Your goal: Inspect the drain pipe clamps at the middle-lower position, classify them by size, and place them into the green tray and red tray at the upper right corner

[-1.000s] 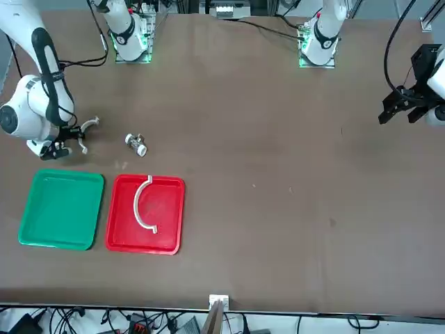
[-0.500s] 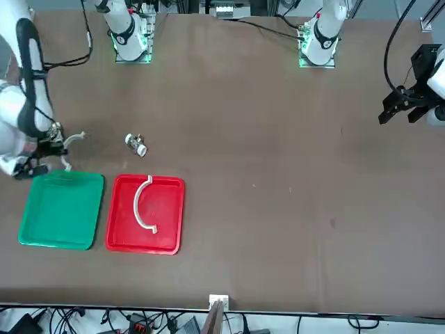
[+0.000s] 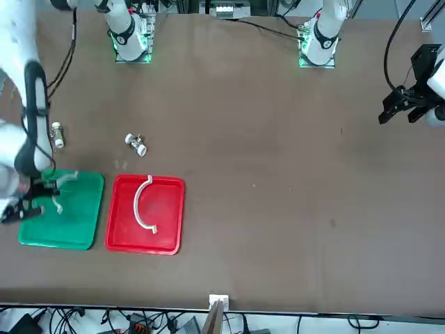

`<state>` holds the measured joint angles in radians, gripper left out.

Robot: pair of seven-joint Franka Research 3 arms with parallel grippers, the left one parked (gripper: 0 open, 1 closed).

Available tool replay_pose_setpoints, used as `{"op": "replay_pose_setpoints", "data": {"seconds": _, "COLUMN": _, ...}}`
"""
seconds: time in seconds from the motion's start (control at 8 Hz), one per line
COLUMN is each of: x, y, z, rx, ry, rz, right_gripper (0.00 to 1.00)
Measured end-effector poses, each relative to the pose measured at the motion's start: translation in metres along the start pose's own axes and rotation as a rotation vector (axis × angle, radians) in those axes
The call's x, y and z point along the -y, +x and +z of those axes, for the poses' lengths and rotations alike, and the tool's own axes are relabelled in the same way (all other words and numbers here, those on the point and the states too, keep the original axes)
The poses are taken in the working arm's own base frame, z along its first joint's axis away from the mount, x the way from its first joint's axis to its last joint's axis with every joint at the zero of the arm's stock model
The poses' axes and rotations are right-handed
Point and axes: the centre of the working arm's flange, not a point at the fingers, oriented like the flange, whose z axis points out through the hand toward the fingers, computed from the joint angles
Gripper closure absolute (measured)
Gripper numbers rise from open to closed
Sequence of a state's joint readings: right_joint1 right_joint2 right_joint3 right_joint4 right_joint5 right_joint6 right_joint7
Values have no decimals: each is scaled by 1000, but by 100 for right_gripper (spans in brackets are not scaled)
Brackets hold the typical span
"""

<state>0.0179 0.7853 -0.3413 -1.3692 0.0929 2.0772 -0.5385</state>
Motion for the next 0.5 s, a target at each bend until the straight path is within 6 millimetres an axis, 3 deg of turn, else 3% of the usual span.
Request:
{"op": "replay_pose_setpoints", "data": {"seconds": 0.12, "x": -6, "y": 11, "z": 19, "rx": 0, "ry": -17, "rz": 0, "right_gripper": 93}}
{"op": "replay_pose_setpoints", "data": {"seconds": 0.25, "x": -12, "y": 15, "z": 30, "rx": -2, "ry": -28, "rz": 2, "right_gripper": 78}}
{"op": "replay_pose_setpoints", "data": {"seconds": 0.5, "x": -17, "y": 18, "z": 17, "rx": -20, "ry": -13, "rz": 18, "right_gripper": 44}}
